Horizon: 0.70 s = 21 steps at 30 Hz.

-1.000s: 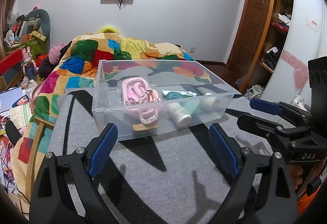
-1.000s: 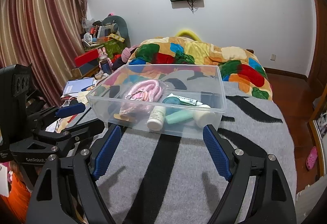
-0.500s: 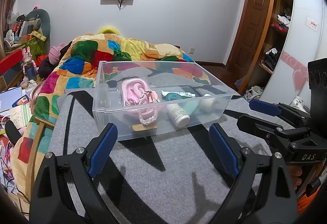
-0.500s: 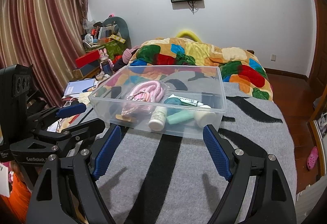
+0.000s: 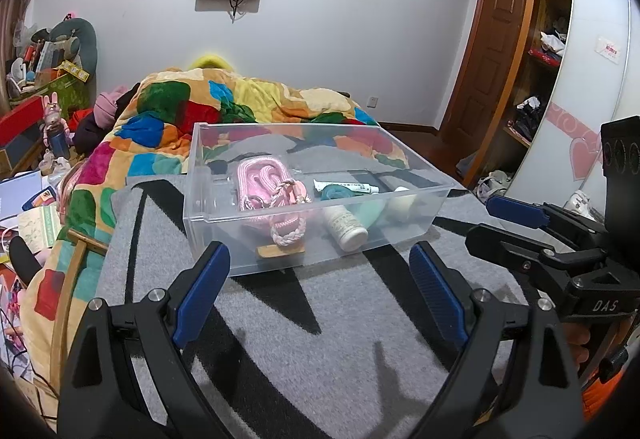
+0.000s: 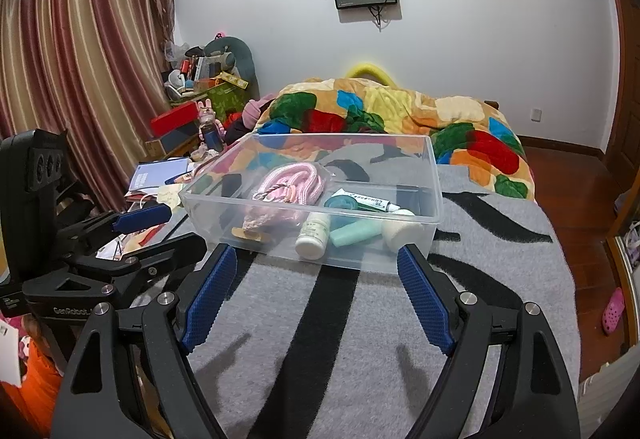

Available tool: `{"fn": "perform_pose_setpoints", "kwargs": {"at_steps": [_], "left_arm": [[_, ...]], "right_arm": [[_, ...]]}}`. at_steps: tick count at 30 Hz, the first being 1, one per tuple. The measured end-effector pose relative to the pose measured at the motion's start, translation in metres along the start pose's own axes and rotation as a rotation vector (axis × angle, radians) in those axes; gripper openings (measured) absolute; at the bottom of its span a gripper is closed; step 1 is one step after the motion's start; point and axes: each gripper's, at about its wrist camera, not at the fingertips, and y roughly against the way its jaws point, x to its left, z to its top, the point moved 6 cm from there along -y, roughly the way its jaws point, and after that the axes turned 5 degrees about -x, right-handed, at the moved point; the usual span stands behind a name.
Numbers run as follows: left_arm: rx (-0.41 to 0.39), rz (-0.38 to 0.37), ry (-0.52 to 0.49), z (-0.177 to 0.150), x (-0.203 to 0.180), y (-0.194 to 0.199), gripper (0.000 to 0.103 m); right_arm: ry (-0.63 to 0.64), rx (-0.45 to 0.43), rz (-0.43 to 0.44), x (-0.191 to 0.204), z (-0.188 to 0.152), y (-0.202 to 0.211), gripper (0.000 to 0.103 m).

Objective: Organize objects

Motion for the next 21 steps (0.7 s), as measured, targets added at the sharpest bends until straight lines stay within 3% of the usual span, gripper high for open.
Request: {"fn": "perform_pose_setpoints", "kwargs": {"at_steps": [21], "left_arm": [[0.002,-0.014,-0.001,-0.0018,-0.0005,0.0020,0.092]], "right_arm": [[-0.012,0.005,0.009,-0.0017,-0.0040,0.0002,0.081]]}}
